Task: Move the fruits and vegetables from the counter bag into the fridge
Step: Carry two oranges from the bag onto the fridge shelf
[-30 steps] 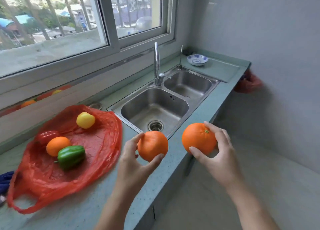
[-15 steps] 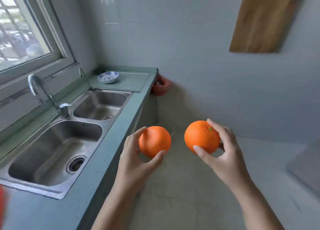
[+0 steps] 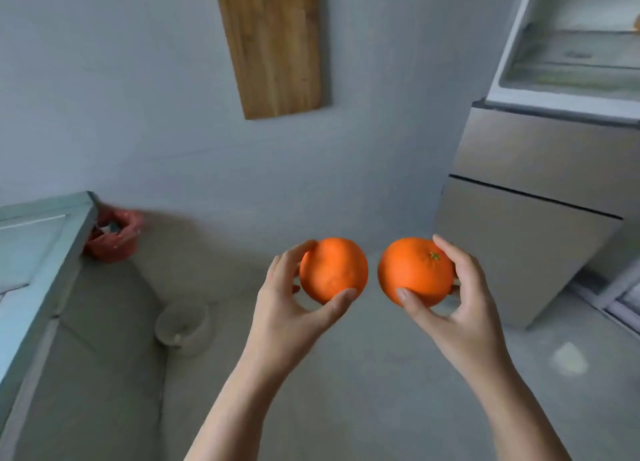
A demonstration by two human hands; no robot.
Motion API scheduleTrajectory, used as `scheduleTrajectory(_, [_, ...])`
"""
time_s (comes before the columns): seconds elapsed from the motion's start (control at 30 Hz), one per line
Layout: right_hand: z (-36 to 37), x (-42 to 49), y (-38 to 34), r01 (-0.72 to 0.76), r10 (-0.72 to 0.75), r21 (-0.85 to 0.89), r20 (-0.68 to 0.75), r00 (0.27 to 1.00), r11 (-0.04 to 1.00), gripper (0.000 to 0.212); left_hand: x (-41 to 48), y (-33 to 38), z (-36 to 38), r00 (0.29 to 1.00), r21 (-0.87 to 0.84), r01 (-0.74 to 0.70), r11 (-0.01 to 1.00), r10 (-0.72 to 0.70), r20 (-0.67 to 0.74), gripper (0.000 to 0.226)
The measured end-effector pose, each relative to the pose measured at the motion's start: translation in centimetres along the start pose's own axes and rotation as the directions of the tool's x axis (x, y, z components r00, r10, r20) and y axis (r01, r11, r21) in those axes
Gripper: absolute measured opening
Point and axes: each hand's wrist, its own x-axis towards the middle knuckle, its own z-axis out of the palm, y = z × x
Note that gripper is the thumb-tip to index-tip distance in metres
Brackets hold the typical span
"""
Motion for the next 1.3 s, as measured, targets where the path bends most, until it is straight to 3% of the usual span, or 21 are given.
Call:
scheduleTrajectory(0.37, [-2.2, 8.4, 8.1, -0.263, 0.229, -0.093, -0.277, 0.933, 0.96, 0.072, 14.4, -3.1, 10.8, 0.957, -0.099, -0.074, 0.992, 0.098, 0.272, 0.06])
scheduleTrajectory(0.6, [0.3, 18.5, 11.4, -0.3, 0.252, -0.108, -0.323, 0.912, 0.948, 0.071, 26.4, -4.3, 14.4, 0.914, -0.16, -0.132, 0.978, 0.182, 0.363, 0.06])
scheduleTrajectory(0.77, [-1.0, 22.5, 14.4, -0.341, 0.273, -0.088, -0.43, 0.861, 0.936, 0.07, 32.3, -3.4, 19.7, 0.857, -0.236, -0.143, 0.961, 0.239, 0.457, 0.058])
scheduleTrajectory(0.97, [-6.1, 25.1, 19.1, -0.409, 0.278, -0.136, -0.542, 0.793, 0.902, 0.069, 36.4, -1.3, 28.3, 0.777, -0.325, -0.153, 0.933, 0.316, 0.544, 0.059])
scheduleTrajectory(1.3, [-19.0, 32.8, 28.2, -0.392, 0.218, -0.167, -0.608, 0.763, 0.905, 0.07, 42.6, 5.1, 44.7, 0.746, -0.408, -0.148, 0.901, 0.372, 0.552, 0.076])
